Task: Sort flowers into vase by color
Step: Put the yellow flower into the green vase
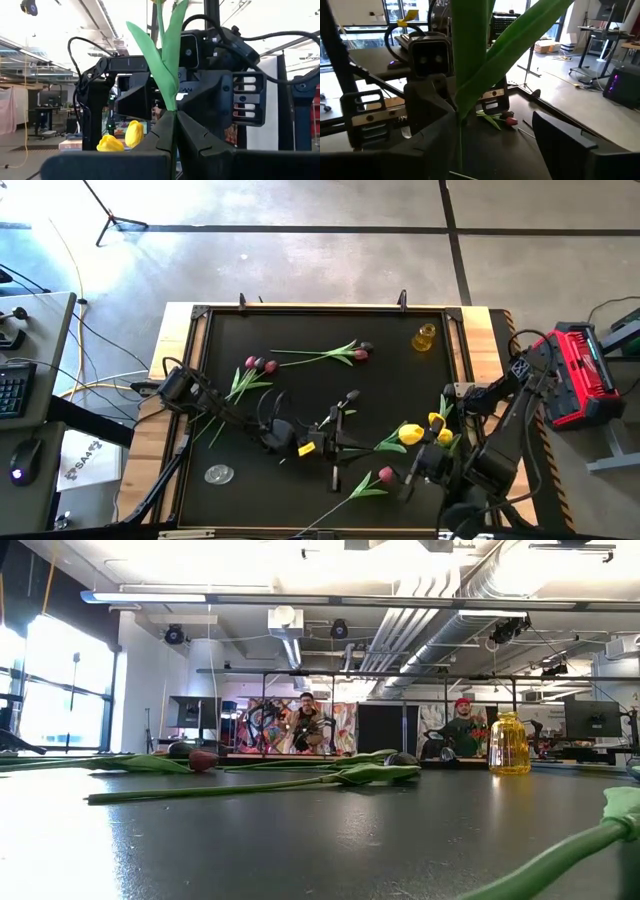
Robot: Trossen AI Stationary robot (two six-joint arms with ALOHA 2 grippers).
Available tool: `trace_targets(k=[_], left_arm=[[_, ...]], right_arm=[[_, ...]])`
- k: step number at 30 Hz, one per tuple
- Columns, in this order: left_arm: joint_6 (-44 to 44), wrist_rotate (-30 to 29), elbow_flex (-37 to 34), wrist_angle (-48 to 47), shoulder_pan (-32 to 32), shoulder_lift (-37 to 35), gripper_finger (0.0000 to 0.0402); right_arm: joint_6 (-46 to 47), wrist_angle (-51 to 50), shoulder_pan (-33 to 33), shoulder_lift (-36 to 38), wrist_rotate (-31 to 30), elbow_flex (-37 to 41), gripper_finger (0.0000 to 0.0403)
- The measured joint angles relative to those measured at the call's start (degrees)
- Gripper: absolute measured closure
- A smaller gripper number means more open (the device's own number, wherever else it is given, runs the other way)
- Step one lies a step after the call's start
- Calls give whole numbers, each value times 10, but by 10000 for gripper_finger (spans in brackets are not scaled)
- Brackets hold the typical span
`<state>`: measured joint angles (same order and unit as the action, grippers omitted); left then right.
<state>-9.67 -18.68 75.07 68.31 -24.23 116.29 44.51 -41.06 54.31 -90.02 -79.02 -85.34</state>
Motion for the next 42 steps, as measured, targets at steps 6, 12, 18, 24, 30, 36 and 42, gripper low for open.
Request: trace_targets(k=[6,12,18,24,30,36,42], left_arm=[[8,0,0,-19,3,0,401],[19,-3,0,-28,12,0,401],[21,-5,0,-46,12,0,401],[21,-10,1,-72,12,0,401],[21,-22,1,-92,11,-1,397],[30,-58,1,-183,2,0,356],[66,-98,-1,-306,-12,2,321]], right_arm=[[0,6,-13,0,0,0,190],[-10,9,-35,0,2,0,263],[-10,14,-44,-1,7,0,339],[-25,13,-44,-1,21,0,396],[-50,13,-52,-1,32,0,400],[-76,-18,-56,13,58,-25,401],[-33,-137,-43,33,188,-103,402]])
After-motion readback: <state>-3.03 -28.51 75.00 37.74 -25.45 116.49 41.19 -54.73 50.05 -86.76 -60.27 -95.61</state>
